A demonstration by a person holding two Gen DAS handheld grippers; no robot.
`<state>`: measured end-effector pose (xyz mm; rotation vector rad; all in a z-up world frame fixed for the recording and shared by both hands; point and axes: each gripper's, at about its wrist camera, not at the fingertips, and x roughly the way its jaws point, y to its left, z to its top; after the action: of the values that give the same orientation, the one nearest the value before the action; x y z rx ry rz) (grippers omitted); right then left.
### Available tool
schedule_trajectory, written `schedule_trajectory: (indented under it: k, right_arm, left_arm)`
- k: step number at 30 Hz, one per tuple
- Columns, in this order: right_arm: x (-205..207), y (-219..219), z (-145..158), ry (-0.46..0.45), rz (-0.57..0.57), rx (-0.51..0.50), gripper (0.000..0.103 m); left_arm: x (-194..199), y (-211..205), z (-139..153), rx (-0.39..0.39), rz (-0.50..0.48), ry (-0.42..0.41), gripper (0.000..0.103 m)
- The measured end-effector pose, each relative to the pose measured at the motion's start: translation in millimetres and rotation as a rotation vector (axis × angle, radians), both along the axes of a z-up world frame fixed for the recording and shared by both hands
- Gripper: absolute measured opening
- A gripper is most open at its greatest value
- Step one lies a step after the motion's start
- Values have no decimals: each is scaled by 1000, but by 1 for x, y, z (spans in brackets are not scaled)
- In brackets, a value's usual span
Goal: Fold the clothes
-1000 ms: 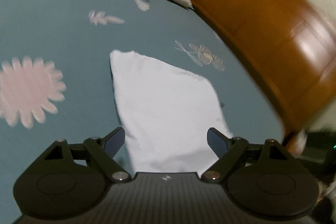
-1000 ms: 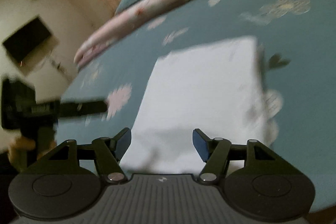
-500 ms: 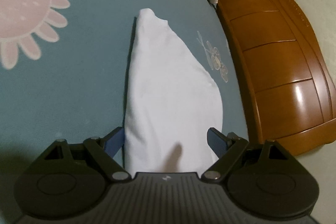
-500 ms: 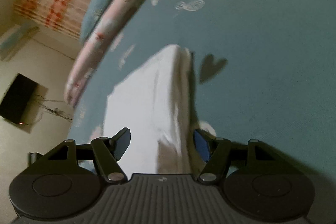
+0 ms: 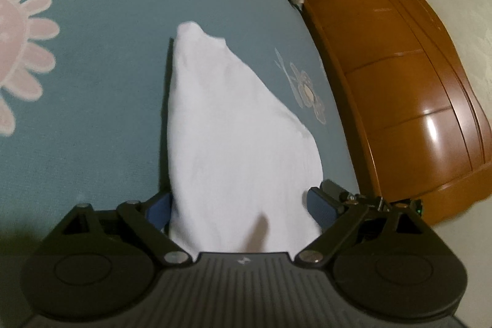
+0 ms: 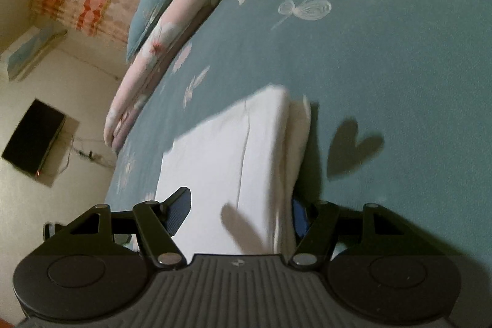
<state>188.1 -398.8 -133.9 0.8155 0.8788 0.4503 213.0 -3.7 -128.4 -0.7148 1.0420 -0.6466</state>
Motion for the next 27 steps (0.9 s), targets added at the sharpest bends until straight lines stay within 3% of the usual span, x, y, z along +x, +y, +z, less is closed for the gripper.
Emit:
schedule_trajectory:
  k: [4,12,17,20,21,22,23,24,27]
  right_arm:
    - [-30,3,1,-3,53,-13,71]
    - [10,12,3,0,7,-4,71]
    - [-14,13,4,-8,54,-31,71]
    - [-22,13,3,-19,51,-74,55]
    - [-18,12,1,0,34,-80,37]
    - [-13,9,-1,20,15,-84,26]
    - [-11,8,-3,26,7,-79,23]
    - [-12,8,-3,20,5,-81,21]
    - [-17,13,2,-5,-5,-119,20]
  left_arm:
    - [0,6,-4,-30,-8,-3,90]
    - [21,0,-1,-4,-2,-27,88]
    - [10,8,-3,-11,-14,-34,80]
    - [14,4,-3,18,-12,-27,75]
    - [15,2,-1,41,-6,-20,67]
    - [16,0,1,76,0,-16,53]
    - [16,-1,3,107,4,-13,46]
    - [16,-2,5,137,7,-9,33]
    - [15,0,8,163,24,10,22]
